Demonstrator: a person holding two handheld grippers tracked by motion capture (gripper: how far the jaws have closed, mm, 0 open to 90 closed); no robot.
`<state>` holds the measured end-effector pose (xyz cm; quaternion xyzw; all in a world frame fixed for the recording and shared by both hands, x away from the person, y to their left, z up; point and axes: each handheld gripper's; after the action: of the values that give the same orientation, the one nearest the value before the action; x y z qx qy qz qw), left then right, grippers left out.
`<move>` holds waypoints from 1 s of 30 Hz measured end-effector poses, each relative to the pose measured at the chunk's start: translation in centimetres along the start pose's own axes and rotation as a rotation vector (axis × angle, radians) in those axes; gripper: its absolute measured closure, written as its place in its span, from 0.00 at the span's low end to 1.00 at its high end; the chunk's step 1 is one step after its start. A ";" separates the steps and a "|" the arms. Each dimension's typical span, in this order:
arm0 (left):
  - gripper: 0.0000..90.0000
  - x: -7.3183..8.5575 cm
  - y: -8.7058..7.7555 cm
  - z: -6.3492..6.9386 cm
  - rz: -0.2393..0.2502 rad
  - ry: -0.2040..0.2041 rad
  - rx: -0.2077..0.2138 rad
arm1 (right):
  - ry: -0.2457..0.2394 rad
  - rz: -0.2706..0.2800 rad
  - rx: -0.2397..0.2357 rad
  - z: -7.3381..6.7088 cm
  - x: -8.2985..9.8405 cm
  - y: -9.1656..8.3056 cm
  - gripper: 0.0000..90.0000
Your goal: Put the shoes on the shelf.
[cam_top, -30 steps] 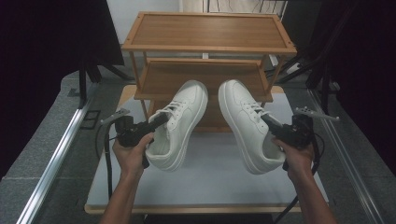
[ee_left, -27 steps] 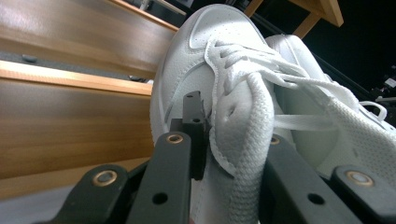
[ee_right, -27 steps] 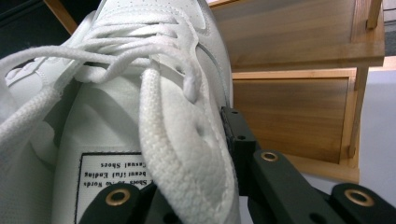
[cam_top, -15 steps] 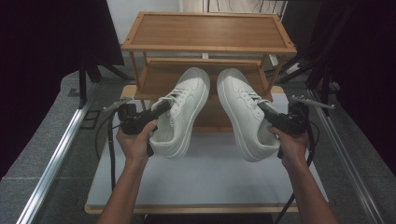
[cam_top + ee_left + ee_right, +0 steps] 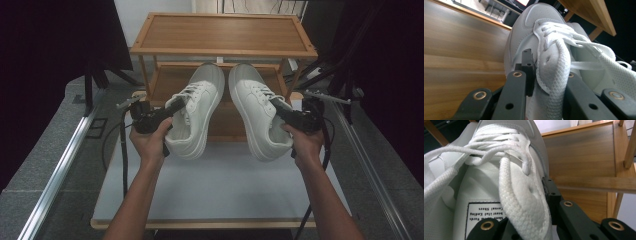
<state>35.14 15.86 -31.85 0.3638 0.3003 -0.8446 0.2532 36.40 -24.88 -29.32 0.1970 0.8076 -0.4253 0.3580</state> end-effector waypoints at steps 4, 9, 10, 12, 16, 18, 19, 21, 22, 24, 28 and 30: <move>0.90 -0.7 0.4 -0.2 0.006 -0.005 -0.019 | 0.029 0.008 -0.003 0.1 -0.7 0.4 0.95; 0.90 -1.8 1.3 -0.1 0.016 -0.003 -0.033 | 0.060 0.014 0.016 0.1 -1.8 1.4 0.94; 0.90 -2.0 1.5 0.0 0.014 -0.002 -0.036 | 0.059 0.013 0.022 0.1 -2.1 1.6 0.94; 0.90 -2.5 1.9 0.0 0.013 0.001 -0.042 | 0.065 0.009 0.028 0.0 -2.6 2.0 0.94; 0.90 -3.2 2.9 -0.2 0.023 -0.015 -0.056 | 0.080 0.005 0.047 -0.1 -3.4 2.8 0.94; 0.90 -3.4 3.5 -0.4 0.026 -0.037 -0.060 | 0.091 0.003 0.058 -0.2 -3.7 3.1 0.94; 0.90 -3.6 3.8 -0.4 0.027 -0.044 -0.066 | 0.090 0.006 0.066 -0.2 -3.9 3.3 0.94; 0.89 -3.9 4.3 -0.6 0.032 -0.052 -0.075 | 0.094 0.008 0.072 -0.2 -4.2 3.5 0.94; 0.89 -4.0 4.6 -0.6 0.033 -0.057 -0.077 | 0.098 0.011 0.074 -0.2 -4.4 3.7 0.94; 0.89 -4.3 5.1 -0.7 0.036 -0.067 -0.083 | 0.111 0.015 0.081 -0.3 -4.7 4.0 0.94; 0.89 -4.7 6.2 -0.8 0.039 -0.084 -0.082 | 0.142 0.036 0.101 -0.2 -5.2 5.2 0.93; 0.89 -4.9 6.6 -0.8 0.037 -0.087 -0.083 | 0.152 0.040 0.100 0.0 -5.2 5.3 0.93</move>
<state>42.71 12.88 -30.69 0.3215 0.3169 -0.8417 0.2963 43.15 -21.95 -28.34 0.2624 0.8061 -0.4416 0.2939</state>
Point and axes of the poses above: each handheld gripper's, and its own axes: y roughly forward along the jaws, x roughly out of its underside, z roughly to its right, and after that the axes turned 12 degrees about -z, right-handed
